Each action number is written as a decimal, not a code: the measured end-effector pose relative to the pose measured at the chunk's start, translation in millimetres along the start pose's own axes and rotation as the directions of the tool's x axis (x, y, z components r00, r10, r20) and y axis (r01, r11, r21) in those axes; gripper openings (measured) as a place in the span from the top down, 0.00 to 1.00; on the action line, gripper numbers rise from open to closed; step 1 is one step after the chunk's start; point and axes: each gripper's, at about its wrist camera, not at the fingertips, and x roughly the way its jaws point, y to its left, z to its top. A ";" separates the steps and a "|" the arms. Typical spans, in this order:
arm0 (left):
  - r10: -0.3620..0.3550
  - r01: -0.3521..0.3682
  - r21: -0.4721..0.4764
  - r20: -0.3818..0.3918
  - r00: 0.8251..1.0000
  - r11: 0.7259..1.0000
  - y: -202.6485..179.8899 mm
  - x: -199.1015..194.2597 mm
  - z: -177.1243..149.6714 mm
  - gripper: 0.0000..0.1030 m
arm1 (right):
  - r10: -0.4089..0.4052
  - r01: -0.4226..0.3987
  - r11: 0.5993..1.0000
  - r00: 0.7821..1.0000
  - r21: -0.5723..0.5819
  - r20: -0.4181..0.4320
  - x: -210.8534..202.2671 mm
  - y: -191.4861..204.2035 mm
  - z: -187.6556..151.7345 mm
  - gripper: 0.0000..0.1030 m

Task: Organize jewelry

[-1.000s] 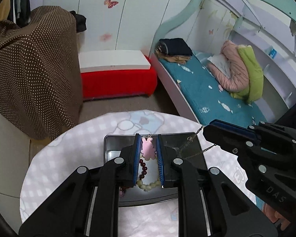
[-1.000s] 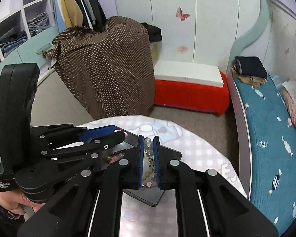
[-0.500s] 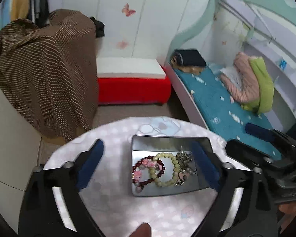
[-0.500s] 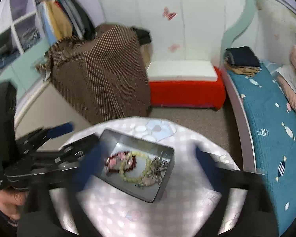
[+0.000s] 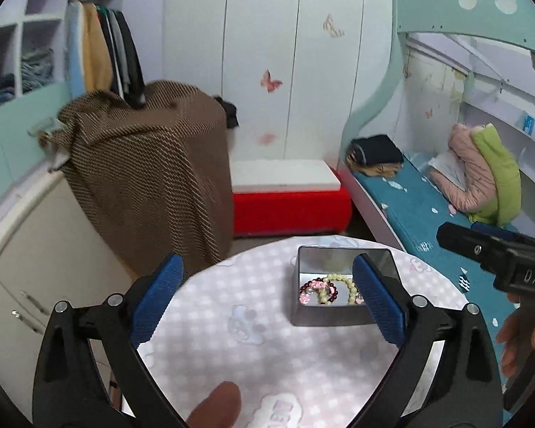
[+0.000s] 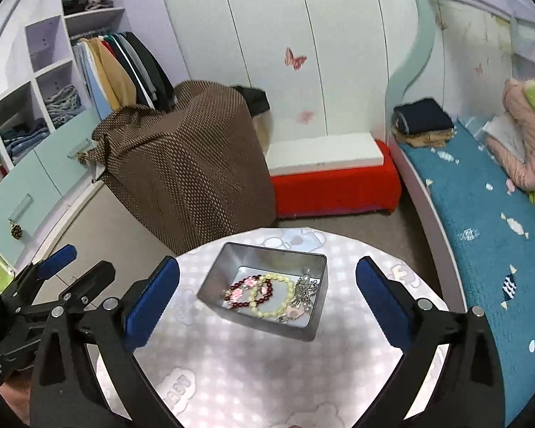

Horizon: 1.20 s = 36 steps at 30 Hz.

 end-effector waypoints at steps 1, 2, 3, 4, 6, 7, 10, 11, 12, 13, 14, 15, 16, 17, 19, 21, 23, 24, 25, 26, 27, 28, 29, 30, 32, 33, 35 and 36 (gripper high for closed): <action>0.006 -0.006 0.002 0.018 1.000 1.000 0.1 -11.0 -2.1 0.07 | -0.005 0.005 1.000 1.000 -0.008 0.018 -9.3 4.3 -2.6 0.07; 0.011 -0.011 0.001 0.037 0.999 1.000 0.1 -22.6 -4.0 0.07 | -0.008 0.009 1.000 1.000 -0.015 0.030 -15.9 7.4 -4.7 0.07; 0.015 -0.015 -0.002 0.052 0.999 1.000 0.4 -32.9 -7.1 0.06 | -0.015 0.016 0.999 0.999 -0.028 0.051 -27.6 13.8 -9.5 0.07; 0.017 -0.017 -0.004 0.065 0.998 1.000 -0.2 -41.1 -9.3 0.06 | -0.021 0.024 0.999 0.997 -0.039 0.067 -37.1 18.8 -13.3 0.07; 0.020 -0.019 -0.008 0.093 0.995 1.000 -1.6 -61.4 -15.0 0.06 | -0.032 0.038 0.998 0.995 -0.055 0.098 -53.9 27.9 -21.1 0.07; 0.020 -0.019 -0.011 0.108 0.994 1.000 -2.0 -71.9 -17.9 0.06 | -0.036 0.043 0.997 0.993 -0.062 0.111 -62.0 30.8 -25.2 0.07; 0.024 -0.022 -0.016 0.151 0.988 1.000 -4.3 -102.8 -27.0 0.06 | -0.056 0.069 0.994 0.985 -0.079 0.160 -88.4 41.7 -37.8 0.07; 0.023 -0.021 -0.015 0.166 0.986 1.000 -5.6 -113.7 -30.2 0.06 | -0.064 0.080 0.993 0.981 -0.085 0.181 -99.1 45.7 -43.6 0.07; 0.022 -0.020 -0.016 0.174 0.985 1.000 -8.2 -123.5 -32.2 0.05 | -0.072 0.090 0.992 0.979 -0.090 0.191 -106.6 49.0 -48.8 0.07; 0.020 -0.017 -0.019 0.182 0.983 1.000 -9.3 -132.7 -35.5 0.05 | -0.077 0.097 0.991 0.977 -0.092 0.198 -110.9 51.3 -52.6 0.07; 0.018 -0.014 -0.022 0.190 0.982 1.000 -10.5 -142.4 -39.3 0.05 | -0.084 0.106 0.990 0.973 -0.096 0.214 -120.9 54.7 -59.8 0.07; 0.019 -0.015 -0.024 0.205 0.979 1.000 -11.7 -152.5 -43.6 0.05 | -0.089 0.113 0.989 0.971 -0.096 0.224 -126.7 56.5 -64.8 0.07; 0.023 -0.017 -0.027 0.215 0.976 0.999 -12.6 -161.7 -48.6 0.05 | -0.097 0.123 0.988 0.967 -0.098 0.234 -133.3 58.7 -71.0 0.07; 0.025 -0.019 -0.029 0.220 0.975 0.999 -13.4 -168.5 -53.2 0.05 | -0.105 0.133 0.986 0.964 -0.101 0.245 -141.1 61.5 -78.9 0.07; 0.016 -0.008 -0.034 0.221 0.975 0.999 -14.2 -181.8 -63.9 0.05 | -0.108 0.139 0.985 0.960 -0.103 0.258 -150.0 65.2 -90.2 0.07; 0.012 -0.004 -0.036 0.231 0.973 0.999 -17.4 -195.9 -77.1 0.05 | -0.117 0.150 0.983 0.955 -0.102 0.272 -160.8 69.3 -104.5 0.07; 0.015 -0.006 -0.038 0.242 0.970 0.999 -20.0 -208.0 -88.3 0.05 | -0.132 0.167 0.980 0.950 -0.106 0.284 -168.7 71.3 -115.4 0.07; 0.019 -0.009 -0.042 0.246 0.969 0.999 -21.5 -214.7 -95.1 0.05 | -0.143 0.180 0.978 0.946 -0.103 0.291 -173.4 72.6 -121.8 0.07; 0.023 -0.012 -0.047 0.248 0.969 0.999 -22.6 -220.3 -100.8 0.05 | -0.149 0.186 0.978 0.942 -0.097 0.299 -178.5 72.9 -128.5 0.07; 0.027 -0.014 -0.053 0.247 0.969 0.999 -24.0 -226.4 -107.1 0.05 | -0.152 0.187 0.979 0.939 -0.086 0.308 -183.8 72.8 -135.9 0.07; 0.027 -0.014 -0.056 0.248 0.968 0.998 -24.5 -231.9 -112.4 0.05 | -0.155 0.190 0.978 0.936 -0.081 0.315 -188.5 72.7 -141.9 0.07; 0.023 -0.008 -0.060 0.252 0.967 0.998 -25.1 -238.3 -117.8 0.05 | -0.164 0.198 0.977 0.931 -0.076 0.325 -192.9 72.3 -147.9 0.07; 0.020 -0.004 -0.061 0.257 0.966 0.998 -25.6 -245.1 -123.3 0.05 | -0.178 0.212 0.975 0.925 -0.069 0.336 -198.5 72.7 -154.5 0.07; 0.024 -0.008 -0.060 0.262 0.965 0.998 -27.0 -252.5 -128.1 0.05 | -0.184 0.219 0.974 0.921 -0.064 0.344 -204.6 73.0 -160.8 0.07; 0.041 -0.027 -0.056 0.272 0.961 0.998 -28.5 -263.3 -134.7 0.05 | -0.200 0.232 0.972 0.909 -0.046 0.367 -215.0 72.2 -167.5 0.07; 0.053 -0.041 -0.049 0.279 0.959 0.998 -30.2 -269.2 -138.0 0.05 | -0.203 0.234 0.971 0.904 -0.039 0.377 -219.9 72.5 -171.0 0.07; 0.069 -0.060 -0.041 0.290 0.954 0.997 -30.9 -275.4 -141.6 0.05 | -0.204 0.236 0.971 0.895 -0.033 0.396 -227.0 73.7 -175.5 0.07; 0.074 -0.066 -0.037 0.295 0.953 0.997 -32.1 -278.1 -142.7 0.05 | -0.209 0.241 0.970 0.891 -0.030 0.403 -228.9 74.4 -177.0 0.07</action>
